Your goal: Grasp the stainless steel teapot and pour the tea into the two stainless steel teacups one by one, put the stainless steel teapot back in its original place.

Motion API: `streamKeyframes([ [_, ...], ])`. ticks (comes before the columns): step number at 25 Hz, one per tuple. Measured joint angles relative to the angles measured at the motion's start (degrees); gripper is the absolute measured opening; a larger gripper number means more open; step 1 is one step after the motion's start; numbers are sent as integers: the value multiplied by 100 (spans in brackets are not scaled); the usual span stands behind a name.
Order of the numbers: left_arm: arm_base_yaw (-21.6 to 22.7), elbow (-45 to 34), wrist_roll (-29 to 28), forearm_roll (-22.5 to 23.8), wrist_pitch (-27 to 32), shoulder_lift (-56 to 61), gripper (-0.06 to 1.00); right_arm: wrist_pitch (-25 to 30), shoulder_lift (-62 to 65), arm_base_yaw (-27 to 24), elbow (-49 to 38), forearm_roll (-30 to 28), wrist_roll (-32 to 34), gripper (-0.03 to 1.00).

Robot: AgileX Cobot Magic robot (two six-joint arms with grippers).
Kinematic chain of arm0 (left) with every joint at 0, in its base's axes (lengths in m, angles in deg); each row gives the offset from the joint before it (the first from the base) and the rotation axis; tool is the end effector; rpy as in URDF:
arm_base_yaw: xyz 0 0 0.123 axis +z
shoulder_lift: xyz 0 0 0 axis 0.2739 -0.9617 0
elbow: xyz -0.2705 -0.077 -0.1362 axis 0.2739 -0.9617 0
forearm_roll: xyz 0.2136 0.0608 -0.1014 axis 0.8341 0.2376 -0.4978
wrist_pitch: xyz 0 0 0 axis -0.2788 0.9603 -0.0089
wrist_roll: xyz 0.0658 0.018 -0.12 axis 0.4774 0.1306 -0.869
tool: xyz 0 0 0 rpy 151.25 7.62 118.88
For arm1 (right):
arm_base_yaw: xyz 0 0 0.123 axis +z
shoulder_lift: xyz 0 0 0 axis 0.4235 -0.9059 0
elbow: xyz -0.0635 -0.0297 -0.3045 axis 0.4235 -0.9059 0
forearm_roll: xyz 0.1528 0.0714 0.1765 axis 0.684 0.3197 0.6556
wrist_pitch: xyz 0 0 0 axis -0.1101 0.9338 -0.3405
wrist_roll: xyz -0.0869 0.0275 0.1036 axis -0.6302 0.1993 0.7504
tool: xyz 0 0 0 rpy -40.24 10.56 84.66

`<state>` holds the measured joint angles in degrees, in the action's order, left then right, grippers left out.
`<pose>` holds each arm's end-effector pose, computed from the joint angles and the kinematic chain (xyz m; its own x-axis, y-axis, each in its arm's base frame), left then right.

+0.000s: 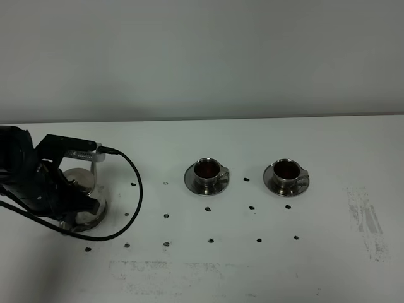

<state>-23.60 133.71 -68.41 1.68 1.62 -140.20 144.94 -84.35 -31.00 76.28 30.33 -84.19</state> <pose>0.3854 -0.0507 0.1534 -0.8945 0.2615 -0.3626 0.2574 0.9644 0.0604 0.0029 0.0072 0.2467 -0.4879 -0.0794 -0.8693 -0.0070 0.9962 -0.0871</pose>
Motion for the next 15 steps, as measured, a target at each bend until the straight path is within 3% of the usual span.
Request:
streamKeyframes([
  [15, -78, 6, 0, -14, 63, -8, 25, 0, 0, 0, 0, 0, 2, 39],
])
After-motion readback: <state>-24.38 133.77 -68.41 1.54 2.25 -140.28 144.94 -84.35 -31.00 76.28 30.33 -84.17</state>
